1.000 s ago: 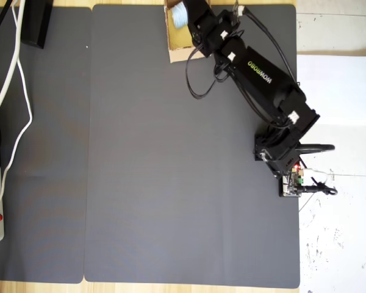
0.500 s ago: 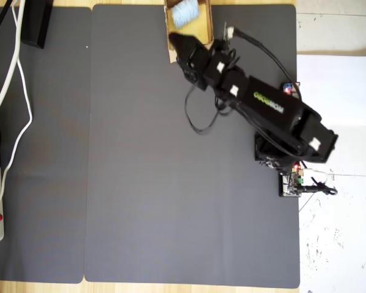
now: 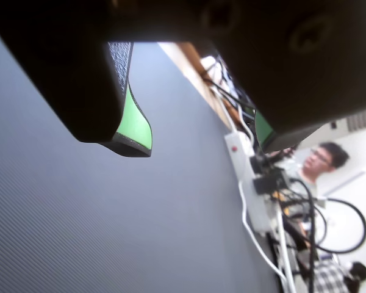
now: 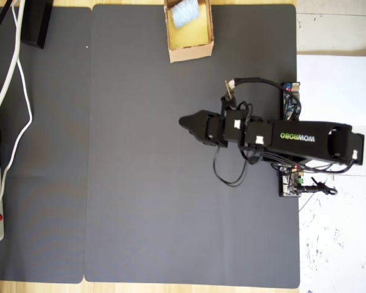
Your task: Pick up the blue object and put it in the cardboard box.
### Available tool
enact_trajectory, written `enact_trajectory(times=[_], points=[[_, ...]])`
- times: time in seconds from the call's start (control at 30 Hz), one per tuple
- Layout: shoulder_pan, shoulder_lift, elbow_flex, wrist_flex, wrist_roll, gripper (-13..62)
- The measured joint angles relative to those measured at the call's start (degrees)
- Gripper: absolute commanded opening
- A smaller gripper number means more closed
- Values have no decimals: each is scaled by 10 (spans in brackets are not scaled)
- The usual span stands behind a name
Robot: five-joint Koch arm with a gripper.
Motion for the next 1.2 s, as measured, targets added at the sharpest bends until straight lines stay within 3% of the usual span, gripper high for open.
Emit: enact_trajectory(times=[0.17,0.57,1.2], points=[[-52,66,86,-1,1,337],[-83,67,214,-5,0,337],[-87,67,258,-41,2,341]])
